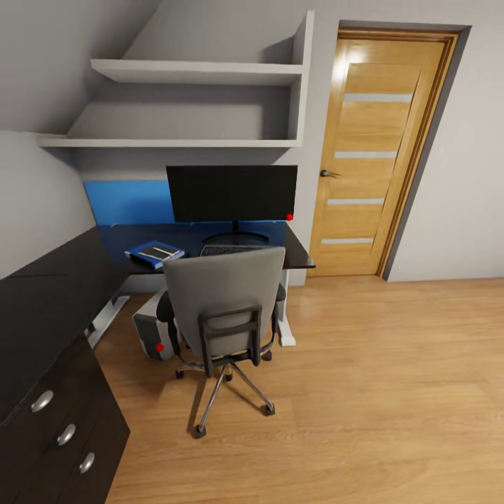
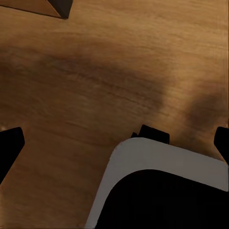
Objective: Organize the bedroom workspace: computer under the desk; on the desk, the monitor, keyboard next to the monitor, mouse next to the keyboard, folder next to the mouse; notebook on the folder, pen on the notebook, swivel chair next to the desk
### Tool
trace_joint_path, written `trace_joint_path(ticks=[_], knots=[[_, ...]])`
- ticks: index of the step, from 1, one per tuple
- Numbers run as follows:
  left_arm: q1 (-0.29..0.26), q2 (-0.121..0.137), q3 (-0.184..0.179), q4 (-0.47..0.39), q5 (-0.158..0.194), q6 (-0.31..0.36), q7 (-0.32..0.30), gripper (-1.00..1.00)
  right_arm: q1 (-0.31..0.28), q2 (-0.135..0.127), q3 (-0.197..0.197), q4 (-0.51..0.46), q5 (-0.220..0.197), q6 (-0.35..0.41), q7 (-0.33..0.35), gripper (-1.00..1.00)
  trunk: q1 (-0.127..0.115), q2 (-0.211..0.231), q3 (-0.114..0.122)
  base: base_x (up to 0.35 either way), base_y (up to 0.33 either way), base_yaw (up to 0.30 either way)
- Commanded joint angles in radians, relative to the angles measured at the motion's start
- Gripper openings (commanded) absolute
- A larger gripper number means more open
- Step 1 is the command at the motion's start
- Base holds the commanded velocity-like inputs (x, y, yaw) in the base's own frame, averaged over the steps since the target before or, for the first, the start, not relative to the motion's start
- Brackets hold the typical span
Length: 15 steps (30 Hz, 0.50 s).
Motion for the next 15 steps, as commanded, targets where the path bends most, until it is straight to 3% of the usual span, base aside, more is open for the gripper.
trace_joint_path(ticks=[1,11,15], knots=[[0.0,0.0,-0.009,0.0,0.0,0.012,0.008,1.0,-0.001,0.001,0.008,0.002,-0.008,-0.003,0.0,1.0,-0.004,0.007,0.002,0.0,0.0,0.0],[0.0,0.003,-0.008,-0.002,-0.001,0.055,0.007,1.0,-0.001,0.001,0.008,0.002,-0.008,-0.003,0.0,1.0,-0.042,0.077,0.034,0.0,0.0,0.0],[0.0,0.004,-0.007,-0.002,-0.001,0.057,0.007,1.0,-0.001,0.001,0.008,0.002,-0.008,-0.003,0.0,1.0,-0.042,0.077,0.034,0.0,0.0,0.0]])
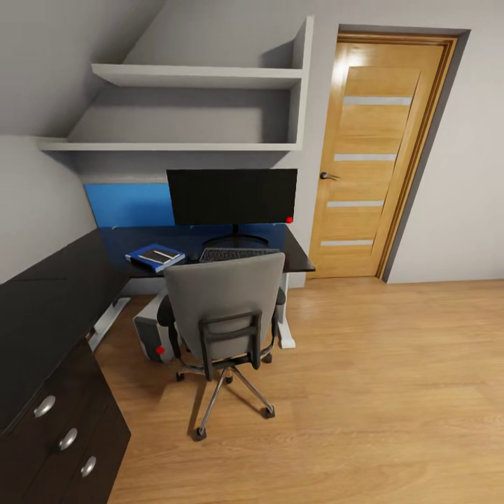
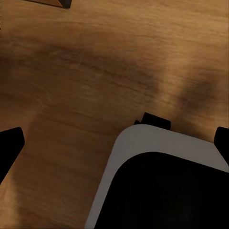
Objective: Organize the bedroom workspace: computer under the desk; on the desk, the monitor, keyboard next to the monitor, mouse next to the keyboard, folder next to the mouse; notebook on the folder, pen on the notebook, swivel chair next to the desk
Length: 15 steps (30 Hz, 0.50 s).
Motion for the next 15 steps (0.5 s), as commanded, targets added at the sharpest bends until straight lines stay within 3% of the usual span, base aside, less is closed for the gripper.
trace_joint_path(ticks=[1,15], knots=[[0.0,0.0,-0.008,0.0,0.002,-0.001,0.007,1.0,-0.001,0.001,0.008,0.002,-0.008,-0.003,0.0,1.0,0.0,0.0,-0.001,0.0,0.0,0.0],[0.0,-0.001,-0.007,-0.003,0.008,0.002,0.01,1.0,-0.001,0.001,0.008,0.002,-0.008,-0.003,0.0,1.0,0.0,0.0,-0.001,0.0,0.0,0.0]])
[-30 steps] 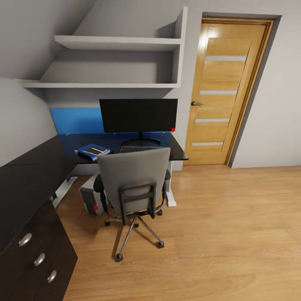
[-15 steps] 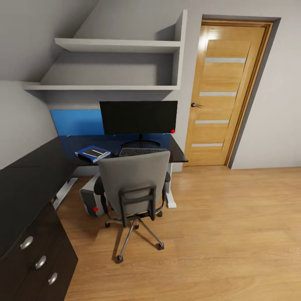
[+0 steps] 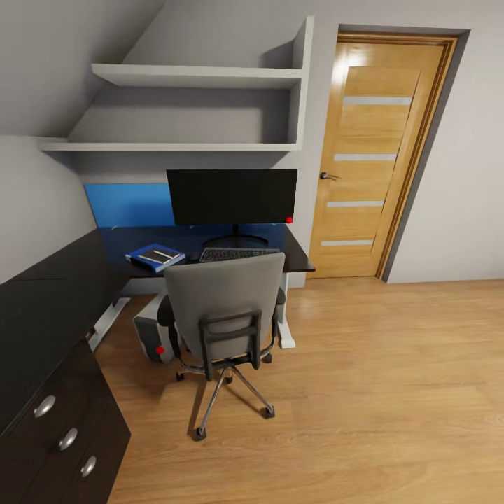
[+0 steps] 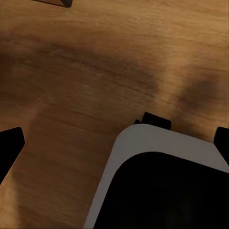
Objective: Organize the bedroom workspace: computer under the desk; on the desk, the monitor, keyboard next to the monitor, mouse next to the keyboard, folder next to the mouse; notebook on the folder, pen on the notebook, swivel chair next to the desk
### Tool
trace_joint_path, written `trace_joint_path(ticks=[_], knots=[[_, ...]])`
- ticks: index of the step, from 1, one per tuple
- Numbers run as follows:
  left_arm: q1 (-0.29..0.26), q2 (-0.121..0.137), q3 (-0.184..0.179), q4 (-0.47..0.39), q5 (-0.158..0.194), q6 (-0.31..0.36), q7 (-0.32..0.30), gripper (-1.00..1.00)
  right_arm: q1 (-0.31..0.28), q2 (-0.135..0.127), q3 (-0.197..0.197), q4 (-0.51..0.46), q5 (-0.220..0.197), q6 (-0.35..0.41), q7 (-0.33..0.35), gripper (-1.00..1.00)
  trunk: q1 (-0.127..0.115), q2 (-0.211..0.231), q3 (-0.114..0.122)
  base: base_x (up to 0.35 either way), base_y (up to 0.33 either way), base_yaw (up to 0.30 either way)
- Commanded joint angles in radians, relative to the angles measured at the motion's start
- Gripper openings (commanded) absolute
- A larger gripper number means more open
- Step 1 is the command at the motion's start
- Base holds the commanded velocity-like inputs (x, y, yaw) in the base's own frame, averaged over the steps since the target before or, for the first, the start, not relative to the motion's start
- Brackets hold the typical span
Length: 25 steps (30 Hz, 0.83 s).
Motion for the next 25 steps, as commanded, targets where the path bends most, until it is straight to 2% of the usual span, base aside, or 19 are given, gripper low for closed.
trace_joint_path(ticks=[1,25], knots=[[0.0,-0.001,-0.009,0.0,0.002,0.0,0.007,1.0,0.0,0.001,0.008,0.002,-0.009,-0.003,0.001,1.0,0.0,0.0,-0.001,0.0,0.0,0.0],[0.0,-0.002,-0.007,0.001,0.002,0.003,0.007,1.0,0.0,0.001,0.008,0.002,-0.008,-0.003,0.0,1.0,0.0,0.0,-0.001,0.0,0.0,0.0]])
